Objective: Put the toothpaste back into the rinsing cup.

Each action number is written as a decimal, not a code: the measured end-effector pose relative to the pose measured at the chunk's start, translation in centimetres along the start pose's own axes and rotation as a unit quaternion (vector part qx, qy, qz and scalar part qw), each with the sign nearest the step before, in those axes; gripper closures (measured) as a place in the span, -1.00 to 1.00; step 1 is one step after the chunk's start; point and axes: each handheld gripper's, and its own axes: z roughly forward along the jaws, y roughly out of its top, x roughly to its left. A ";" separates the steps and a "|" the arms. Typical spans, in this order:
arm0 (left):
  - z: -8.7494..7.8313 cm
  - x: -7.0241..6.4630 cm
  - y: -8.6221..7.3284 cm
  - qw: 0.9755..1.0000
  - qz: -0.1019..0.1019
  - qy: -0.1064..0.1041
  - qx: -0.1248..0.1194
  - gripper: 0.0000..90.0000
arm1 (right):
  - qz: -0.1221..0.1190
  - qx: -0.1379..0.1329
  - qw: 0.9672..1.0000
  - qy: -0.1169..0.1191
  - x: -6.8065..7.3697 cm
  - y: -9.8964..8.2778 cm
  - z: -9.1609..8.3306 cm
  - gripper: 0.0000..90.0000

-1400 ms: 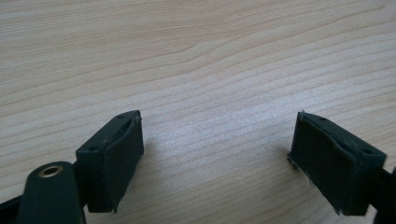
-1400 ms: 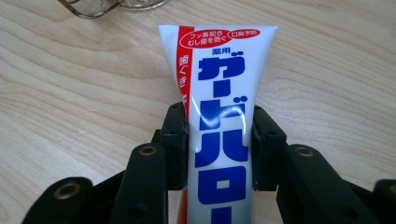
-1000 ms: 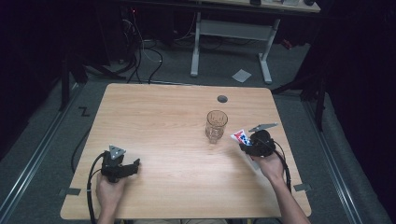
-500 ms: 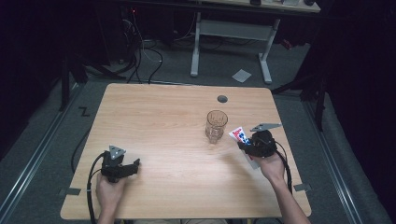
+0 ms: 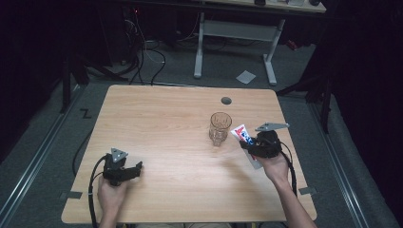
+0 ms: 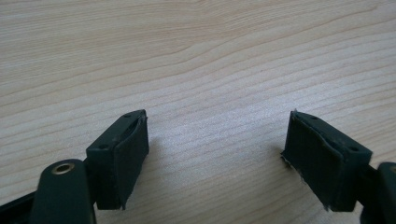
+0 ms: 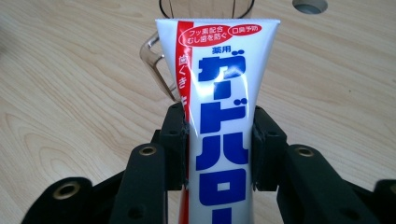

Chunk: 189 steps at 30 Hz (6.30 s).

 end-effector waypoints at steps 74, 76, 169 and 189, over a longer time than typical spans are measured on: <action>0.0 0.0 0.0 1.000 0.000 -0.001 0.000 -0.50 | -0.018 -0.104 0.994 0.025 1.0 10.7 2.2 0.39; 0.0 0.0 0.0 1.000 0.000 -0.001 0.000 -0.50 | -0.020 -0.102 0.994 0.020 1.0 10.9 2.4 0.39; 0.0 0.0 0.0 1.000 0.004 -0.003 0.000 -0.50 | -0.013 -0.063 0.998 -0.025 0.6 10.3 9.4 0.28; 0.0 0.0 0.0 1.000 0.004 -0.003 0.000 -0.50 | -0.015 -0.046 0.998 -0.027 0.7 8.8 10.3 0.29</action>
